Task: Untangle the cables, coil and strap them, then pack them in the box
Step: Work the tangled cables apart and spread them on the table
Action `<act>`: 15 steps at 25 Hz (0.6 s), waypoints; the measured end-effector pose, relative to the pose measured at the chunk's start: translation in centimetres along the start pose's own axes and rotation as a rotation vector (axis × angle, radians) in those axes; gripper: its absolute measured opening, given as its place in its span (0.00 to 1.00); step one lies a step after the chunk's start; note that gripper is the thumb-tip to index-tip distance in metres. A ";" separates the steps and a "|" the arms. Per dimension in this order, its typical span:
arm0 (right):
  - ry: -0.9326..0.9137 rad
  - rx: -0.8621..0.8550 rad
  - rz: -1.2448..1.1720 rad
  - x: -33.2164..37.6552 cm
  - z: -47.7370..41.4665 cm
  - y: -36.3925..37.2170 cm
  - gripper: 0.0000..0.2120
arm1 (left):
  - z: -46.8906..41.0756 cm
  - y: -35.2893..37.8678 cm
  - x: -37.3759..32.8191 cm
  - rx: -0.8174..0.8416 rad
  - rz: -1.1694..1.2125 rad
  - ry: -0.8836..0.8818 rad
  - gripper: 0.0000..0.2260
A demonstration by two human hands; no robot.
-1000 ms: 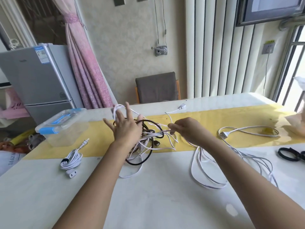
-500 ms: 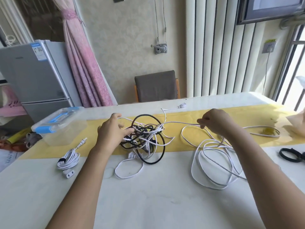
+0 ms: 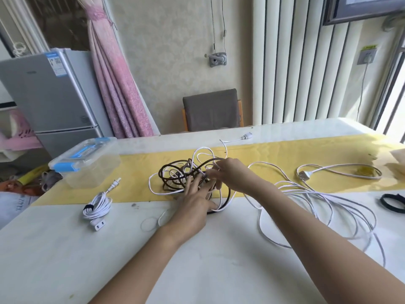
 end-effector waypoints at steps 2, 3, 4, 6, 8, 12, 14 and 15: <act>-0.002 -0.047 0.117 0.7 -1.1 -0.4 0.15 | 0.6 -0.2 0.1 -0.012 -0.045 0.077 0.22; 0.002 -0.092 0.121 1.2 -1.6 -1.2 0.15 | 0.9 -0.8 -0.3 -0.013 -0.105 0.069 0.20; 0.022 -0.156 0.032 1.7 -1.9 -2.6 0.17 | 1.1 -1.9 -0.6 -0.012 -0.191 0.037 0.19; 0.052 -0.335 -0.191 2.4 -2.3 -6.5 0.21 | 0.6 -4.0 1.2 -0.003 -0.392 -0.093 0.17; 0.023 -0.513 -0.249 3.2 -2.0 -10.9 0.22 | -0.3 -7.7 4.5 -0.081 -0.501 -0.255 0.20; 0.027 -0.855 -0.535 0.5 0.4 -17.9 0.22 | -0.6 -12.2 11.2 -0.140 -0.555 -0.462 0.28; 0.149 -0.995 -0.609 -3.4 2.7 -19.9 0.22 | 0.2 -11.6 12.6 -0.041 -0.570 -0.534 0.27; 0.221 -1.016 -0.580 -5.3 3.8 -20.3 0.21 | 0.6 -10.9 12.9 0.005 -0.540 -0.567 0.25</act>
Point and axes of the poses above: each hand's wrist, its own z-axis away from the middle knuckle, its own y-axis out of the palm, x = y × z, the point moved 4 cm from there along -z, towards the middle knuckle, and after that the axes turned 5 degrees about z, right-handed, at the moved point
